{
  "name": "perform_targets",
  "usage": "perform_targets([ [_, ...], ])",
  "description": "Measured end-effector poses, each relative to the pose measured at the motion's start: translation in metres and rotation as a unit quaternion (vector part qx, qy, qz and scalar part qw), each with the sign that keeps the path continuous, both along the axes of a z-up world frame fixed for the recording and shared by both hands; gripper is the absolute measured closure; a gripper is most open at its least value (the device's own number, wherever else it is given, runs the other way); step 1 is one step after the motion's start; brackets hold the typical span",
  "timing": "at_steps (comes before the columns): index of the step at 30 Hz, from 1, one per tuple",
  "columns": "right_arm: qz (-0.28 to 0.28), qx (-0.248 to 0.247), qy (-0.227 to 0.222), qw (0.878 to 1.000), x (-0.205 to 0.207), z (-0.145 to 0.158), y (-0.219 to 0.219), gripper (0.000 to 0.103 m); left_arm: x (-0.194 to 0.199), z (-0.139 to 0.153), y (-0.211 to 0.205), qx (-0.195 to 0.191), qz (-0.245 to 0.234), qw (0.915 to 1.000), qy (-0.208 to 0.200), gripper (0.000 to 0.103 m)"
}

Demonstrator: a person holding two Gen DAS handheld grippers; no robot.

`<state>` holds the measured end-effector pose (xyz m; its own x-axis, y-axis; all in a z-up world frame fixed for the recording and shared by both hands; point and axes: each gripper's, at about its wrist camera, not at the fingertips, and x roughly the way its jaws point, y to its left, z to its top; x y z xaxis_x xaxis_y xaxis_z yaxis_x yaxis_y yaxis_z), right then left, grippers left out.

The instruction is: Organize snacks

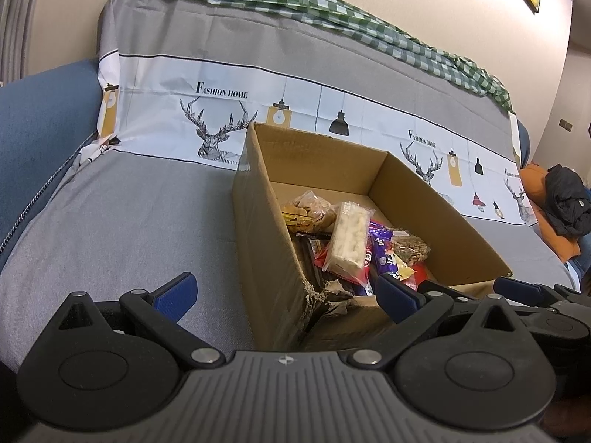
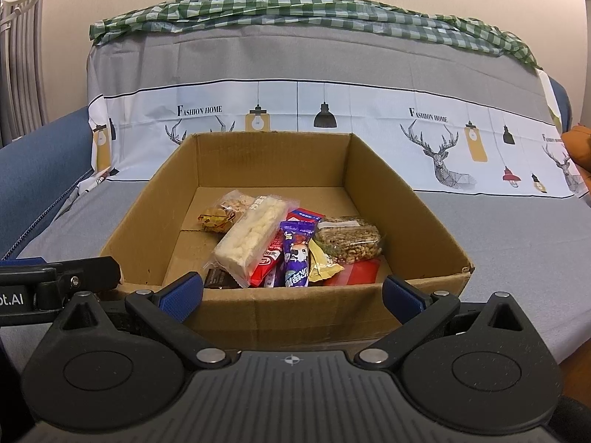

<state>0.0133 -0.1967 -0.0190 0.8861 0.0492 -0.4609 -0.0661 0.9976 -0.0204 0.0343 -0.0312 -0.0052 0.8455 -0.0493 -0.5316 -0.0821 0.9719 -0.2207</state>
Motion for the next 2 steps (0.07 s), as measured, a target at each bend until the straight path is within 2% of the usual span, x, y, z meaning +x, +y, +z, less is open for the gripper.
perform_targets([
  [2, 0.0, 0.0, 0.0, 1.0, 0.0002, 0.0, -0.0002, 0.001, -0.0005, 0.0004, -0.0005, 0.002, -0.002, 1.0, -0.001, 0.0],
])
